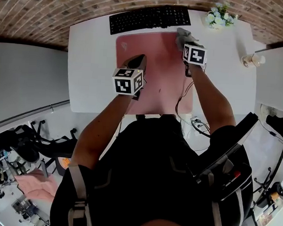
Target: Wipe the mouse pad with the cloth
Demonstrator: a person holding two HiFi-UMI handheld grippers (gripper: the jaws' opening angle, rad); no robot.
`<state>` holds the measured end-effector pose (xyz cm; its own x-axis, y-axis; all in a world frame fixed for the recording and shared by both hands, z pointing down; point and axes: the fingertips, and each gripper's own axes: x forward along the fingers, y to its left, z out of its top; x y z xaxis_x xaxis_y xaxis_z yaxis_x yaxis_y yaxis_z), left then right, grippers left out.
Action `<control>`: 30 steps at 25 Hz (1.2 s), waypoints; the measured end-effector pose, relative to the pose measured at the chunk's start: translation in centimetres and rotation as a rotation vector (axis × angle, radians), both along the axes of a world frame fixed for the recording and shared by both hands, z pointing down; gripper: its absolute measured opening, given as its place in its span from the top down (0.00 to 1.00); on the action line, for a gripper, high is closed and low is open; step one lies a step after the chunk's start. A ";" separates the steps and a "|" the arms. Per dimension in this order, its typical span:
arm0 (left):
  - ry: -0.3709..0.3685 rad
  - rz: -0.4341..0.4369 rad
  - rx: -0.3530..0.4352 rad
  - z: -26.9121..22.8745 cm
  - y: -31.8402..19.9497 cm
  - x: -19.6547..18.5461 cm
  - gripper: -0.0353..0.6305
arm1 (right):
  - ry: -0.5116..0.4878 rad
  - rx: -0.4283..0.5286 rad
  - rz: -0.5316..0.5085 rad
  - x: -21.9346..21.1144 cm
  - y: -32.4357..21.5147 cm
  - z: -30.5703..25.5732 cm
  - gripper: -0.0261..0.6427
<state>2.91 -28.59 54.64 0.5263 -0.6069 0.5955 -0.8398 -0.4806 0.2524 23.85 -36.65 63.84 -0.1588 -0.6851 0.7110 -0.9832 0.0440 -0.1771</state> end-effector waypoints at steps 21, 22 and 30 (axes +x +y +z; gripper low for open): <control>0.141 0.082 0.396 -16.3 9.6 -10.0 0.94 | 0.054 0.472 -0.050 -8.6 15.7 -22.8 0.91; 0.146 0.078 0.410 -17.0 10.1 -10.6 0.94 | 0.058 0.494 -0.054 -9.3 16.8 -23.8 0.91; 0.196 0.083 0.459 -19.1 14.9 -14.3 0.94 | 0.142 0.645 -0.049 -13.4 24.2 -30.1 0.91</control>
